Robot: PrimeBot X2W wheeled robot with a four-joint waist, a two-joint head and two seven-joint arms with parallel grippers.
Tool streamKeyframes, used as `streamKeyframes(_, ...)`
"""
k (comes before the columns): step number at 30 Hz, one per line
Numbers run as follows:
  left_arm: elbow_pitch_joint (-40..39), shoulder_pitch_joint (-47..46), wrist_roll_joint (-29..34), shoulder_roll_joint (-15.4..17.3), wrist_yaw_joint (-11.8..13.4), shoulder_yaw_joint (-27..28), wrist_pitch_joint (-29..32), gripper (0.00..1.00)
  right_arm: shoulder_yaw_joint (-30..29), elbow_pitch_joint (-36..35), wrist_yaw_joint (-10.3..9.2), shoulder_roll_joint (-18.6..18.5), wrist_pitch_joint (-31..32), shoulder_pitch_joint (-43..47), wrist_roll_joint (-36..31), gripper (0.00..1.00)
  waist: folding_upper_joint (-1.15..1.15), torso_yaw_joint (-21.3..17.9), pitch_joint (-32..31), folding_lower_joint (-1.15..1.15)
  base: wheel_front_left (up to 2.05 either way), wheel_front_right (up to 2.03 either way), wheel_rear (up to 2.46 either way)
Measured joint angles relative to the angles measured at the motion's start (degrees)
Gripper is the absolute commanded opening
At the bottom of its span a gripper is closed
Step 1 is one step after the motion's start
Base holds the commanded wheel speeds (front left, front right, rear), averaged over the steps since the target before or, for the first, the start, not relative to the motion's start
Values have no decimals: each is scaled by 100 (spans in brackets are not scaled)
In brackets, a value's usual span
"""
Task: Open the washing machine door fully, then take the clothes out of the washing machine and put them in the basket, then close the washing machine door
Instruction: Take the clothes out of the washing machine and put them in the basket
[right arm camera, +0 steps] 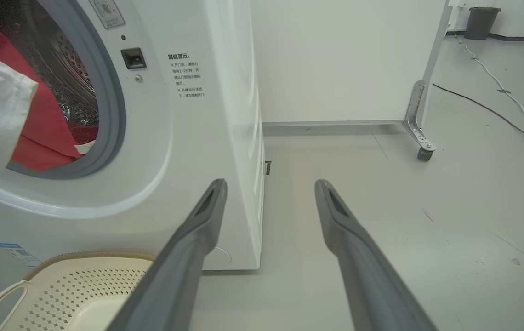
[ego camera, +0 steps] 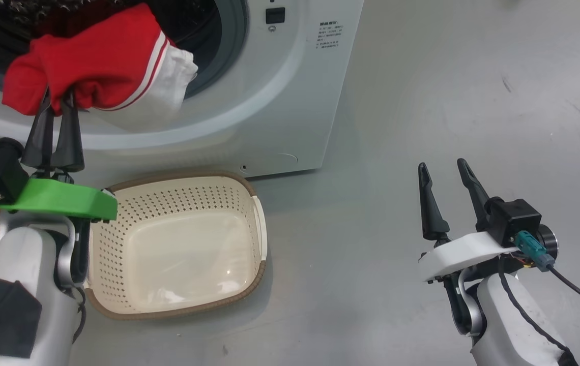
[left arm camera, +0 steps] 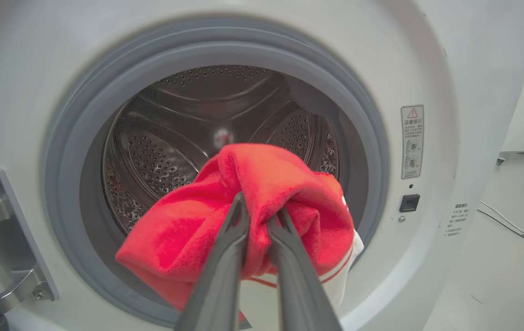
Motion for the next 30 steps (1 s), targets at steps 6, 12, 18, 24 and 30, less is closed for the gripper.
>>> streamKeyframes(6,-311,369,44,-23,92,21,-2,0,-12,71,54,0,0,179,-16,100,0,47,-310,0,0,0,0)
streamKeyframes(12,-662,880,83,-110,194,-15,-5,0,-56,119,55,1,0,434,-40,100,0,83,-720,0,0,0,0)
streamKeyframes(18,-913,1248,82,-157,335,-91,13,0,-77,113,108,3,0,569,-62,100,0,117,-945,0,0,0,0)
streamKeyframes(24,-1013,1599,82,-200,409,-193,187,0,-96,77,113,4,0,596,-96,100,0,126,-958,0,0,0,0)
streamKeyframes(30,-1134,1755,75,-277,469,-293,332,0,-123,-19,115,4,0,596,-258,100,0,132,-818,0,0,0,0)
